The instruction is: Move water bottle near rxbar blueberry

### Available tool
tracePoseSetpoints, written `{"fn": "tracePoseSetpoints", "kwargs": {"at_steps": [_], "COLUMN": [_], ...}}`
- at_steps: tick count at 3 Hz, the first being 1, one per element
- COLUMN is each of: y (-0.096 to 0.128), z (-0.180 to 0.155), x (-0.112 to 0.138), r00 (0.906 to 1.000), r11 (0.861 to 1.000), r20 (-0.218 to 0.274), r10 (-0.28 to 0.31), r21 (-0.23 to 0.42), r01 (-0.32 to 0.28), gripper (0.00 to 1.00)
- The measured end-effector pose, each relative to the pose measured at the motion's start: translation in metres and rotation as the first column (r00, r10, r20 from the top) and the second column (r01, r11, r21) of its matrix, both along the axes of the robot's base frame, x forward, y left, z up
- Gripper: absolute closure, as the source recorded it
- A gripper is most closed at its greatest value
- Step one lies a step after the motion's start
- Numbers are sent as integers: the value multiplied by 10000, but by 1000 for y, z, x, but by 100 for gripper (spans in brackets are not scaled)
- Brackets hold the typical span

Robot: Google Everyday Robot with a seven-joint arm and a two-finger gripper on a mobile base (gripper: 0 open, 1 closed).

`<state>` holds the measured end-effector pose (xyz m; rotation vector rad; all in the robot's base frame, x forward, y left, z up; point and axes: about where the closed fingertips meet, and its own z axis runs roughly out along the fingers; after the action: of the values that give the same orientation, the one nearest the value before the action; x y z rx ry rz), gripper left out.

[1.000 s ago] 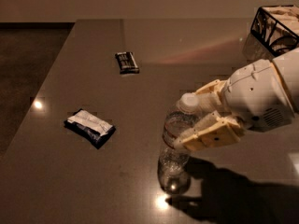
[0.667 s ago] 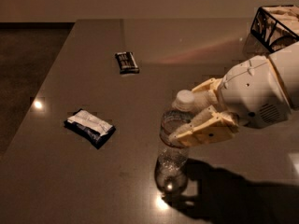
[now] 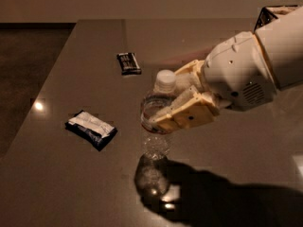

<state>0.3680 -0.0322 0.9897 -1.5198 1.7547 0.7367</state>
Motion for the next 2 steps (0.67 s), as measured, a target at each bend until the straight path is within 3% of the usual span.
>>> {"fn": "tracePoseSetpoints", "kwargs": {"at_steps": [2], "y": [41], "z": [-2], "x": [18], "r00": [9990], "r11": [9992], "r20": [210], "r10": [387], "r21": [-63], "r01": [-386], "gripper": [100]}}
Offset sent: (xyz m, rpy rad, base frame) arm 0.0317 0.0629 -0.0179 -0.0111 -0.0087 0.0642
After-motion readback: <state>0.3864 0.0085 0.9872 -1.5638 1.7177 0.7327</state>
